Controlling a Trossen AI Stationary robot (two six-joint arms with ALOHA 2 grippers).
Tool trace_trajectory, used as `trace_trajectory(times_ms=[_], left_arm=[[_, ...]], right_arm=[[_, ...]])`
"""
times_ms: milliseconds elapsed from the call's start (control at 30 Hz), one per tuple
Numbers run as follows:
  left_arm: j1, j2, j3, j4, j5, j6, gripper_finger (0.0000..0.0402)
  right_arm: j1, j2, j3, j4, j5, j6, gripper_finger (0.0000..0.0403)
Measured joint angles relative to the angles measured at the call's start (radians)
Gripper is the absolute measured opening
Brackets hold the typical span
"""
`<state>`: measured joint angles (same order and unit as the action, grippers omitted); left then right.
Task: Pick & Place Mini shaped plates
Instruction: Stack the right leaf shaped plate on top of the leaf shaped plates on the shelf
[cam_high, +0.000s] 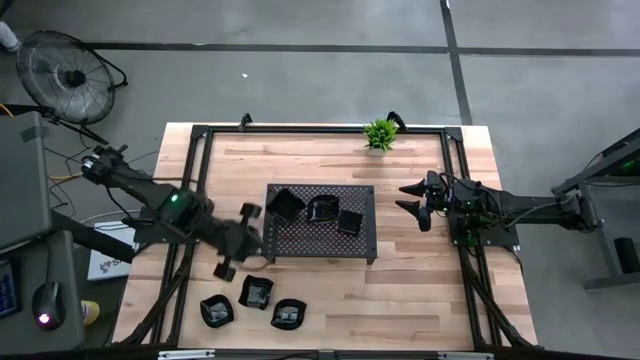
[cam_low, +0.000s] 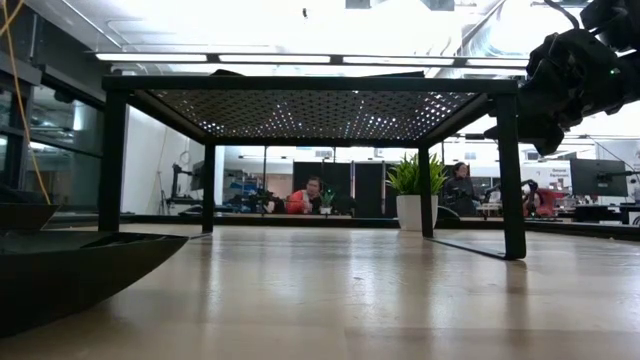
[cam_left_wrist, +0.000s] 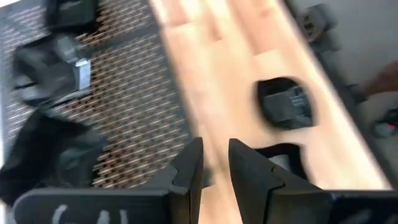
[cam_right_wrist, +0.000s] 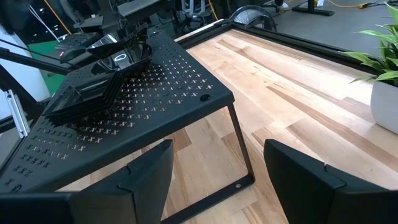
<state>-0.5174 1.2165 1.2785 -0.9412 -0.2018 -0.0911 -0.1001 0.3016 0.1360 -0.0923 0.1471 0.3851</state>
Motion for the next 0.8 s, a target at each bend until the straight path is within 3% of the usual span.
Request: trace_trajectory(times_ms=[400, 800], left_arm=[[-0.286, 0.114, 0.0, 0.13, -0.067, -0.192, 0.0074], [-0.381, 0.289, 0.0, 0.339, -0.081, -0.234, 0.0074]], right_arm=[[0.0, 0.0, 0.0, 0.0, 0.0, 0.0, 0.0246], [0.0, 0.0, 0.0, 0.0, 0.0, 0.0, 0.0246]])
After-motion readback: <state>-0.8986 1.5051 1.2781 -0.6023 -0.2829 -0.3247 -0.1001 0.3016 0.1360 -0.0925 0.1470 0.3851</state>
